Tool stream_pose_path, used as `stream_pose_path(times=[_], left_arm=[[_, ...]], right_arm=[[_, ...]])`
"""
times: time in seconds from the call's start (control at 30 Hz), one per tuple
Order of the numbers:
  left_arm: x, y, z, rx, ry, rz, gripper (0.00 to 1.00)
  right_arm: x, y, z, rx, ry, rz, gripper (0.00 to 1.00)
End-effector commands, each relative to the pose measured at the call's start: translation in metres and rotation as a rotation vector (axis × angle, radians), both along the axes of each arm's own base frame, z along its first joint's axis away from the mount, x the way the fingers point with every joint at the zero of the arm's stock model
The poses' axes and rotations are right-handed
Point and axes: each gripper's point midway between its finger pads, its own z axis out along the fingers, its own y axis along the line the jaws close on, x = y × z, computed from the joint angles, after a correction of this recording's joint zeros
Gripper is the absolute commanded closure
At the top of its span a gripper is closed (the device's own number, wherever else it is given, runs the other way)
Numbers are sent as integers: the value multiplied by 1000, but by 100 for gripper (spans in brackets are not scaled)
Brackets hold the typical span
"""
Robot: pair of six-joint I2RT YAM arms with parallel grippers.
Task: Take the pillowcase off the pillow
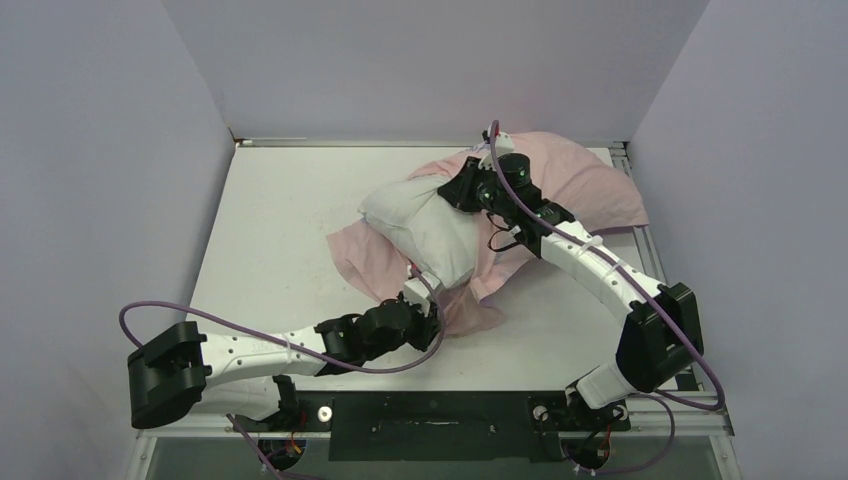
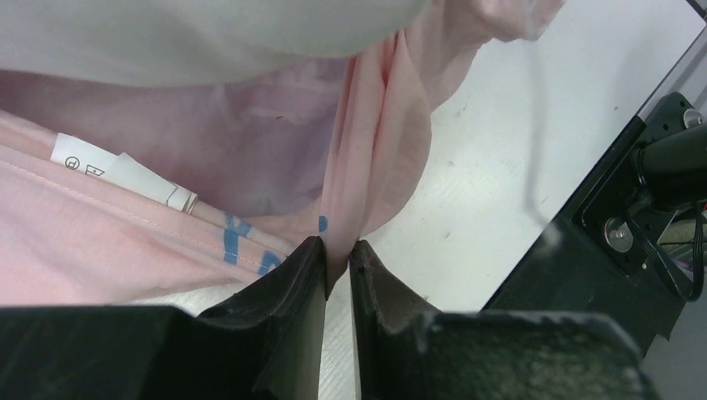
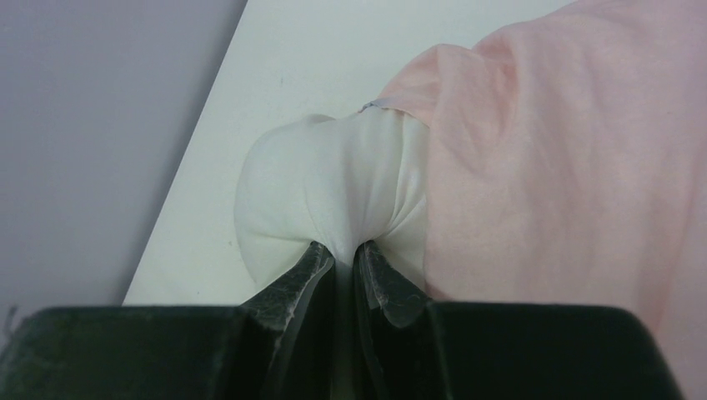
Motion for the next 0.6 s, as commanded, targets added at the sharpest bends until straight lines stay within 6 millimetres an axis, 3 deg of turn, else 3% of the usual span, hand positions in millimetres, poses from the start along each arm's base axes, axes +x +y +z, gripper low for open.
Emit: stream_pose_path(times=[0.0,0.2,0.23,0.4,0.57], left_arm=[[-3,0,-2,-31,37,52,82],[31,7,23,-126,-22,202,78],[35,6,30,-152,-29,210,75],[48,6,60,-253,-51,229,36],[49,12,89,-343,23,211,23]], right_arm=[[16,-11,137,234,-345,-42,95],[-4,-9,131,213,-344,27,95],[-7,-11,129,199,-344,32,95],[-20,-17,118,129,-339,60,90],[-28,-17,92,42,-287,111,73]])
